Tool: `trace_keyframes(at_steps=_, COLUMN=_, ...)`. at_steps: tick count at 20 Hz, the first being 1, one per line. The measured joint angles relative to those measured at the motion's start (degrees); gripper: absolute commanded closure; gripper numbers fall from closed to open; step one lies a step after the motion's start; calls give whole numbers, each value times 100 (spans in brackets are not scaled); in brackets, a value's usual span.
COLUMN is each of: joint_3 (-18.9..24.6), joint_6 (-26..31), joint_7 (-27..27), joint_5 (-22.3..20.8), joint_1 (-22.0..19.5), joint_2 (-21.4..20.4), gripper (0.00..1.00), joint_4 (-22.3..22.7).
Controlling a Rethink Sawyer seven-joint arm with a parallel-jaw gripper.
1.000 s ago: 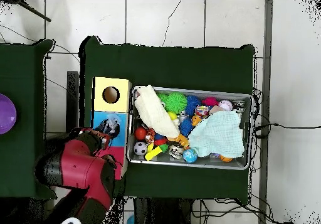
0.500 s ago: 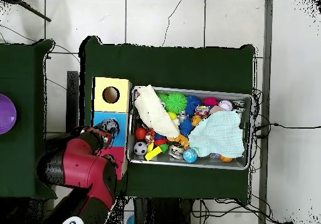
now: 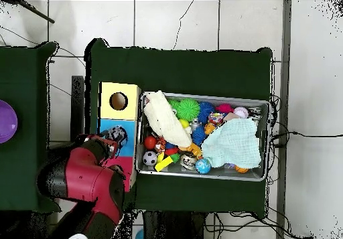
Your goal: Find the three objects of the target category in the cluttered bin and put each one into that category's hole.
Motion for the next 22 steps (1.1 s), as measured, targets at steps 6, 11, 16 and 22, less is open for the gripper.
trace_keyframes(at_steps=6, joint_3=-20, joint_6=384, joint_7=0, joint_5=-1, joint_1=-5, joint_2=-318, gripper=0, joint_4=-5)
trace_keyframes(at_steps=11, joint_3=-60, joint_6=897, joint_7=0, joint_5=-2, joint_1=-6, joint_2=-571, gripper=0, joint_4=-49)
trace_keyframes(at_steps=16, joint_3=-62, joint_6=1274, joint_7=0, joint_5=-93, joint_1=-37, joint_2=-853, gripper=0, joint_4=-119)
trace_keyframes(at_steps=22, joint_3=58, joint_6=1253, joint_7=0, joint_5=-345, joint_1=-438, joint_2=-1133, gripper=0, joint_4=-103)
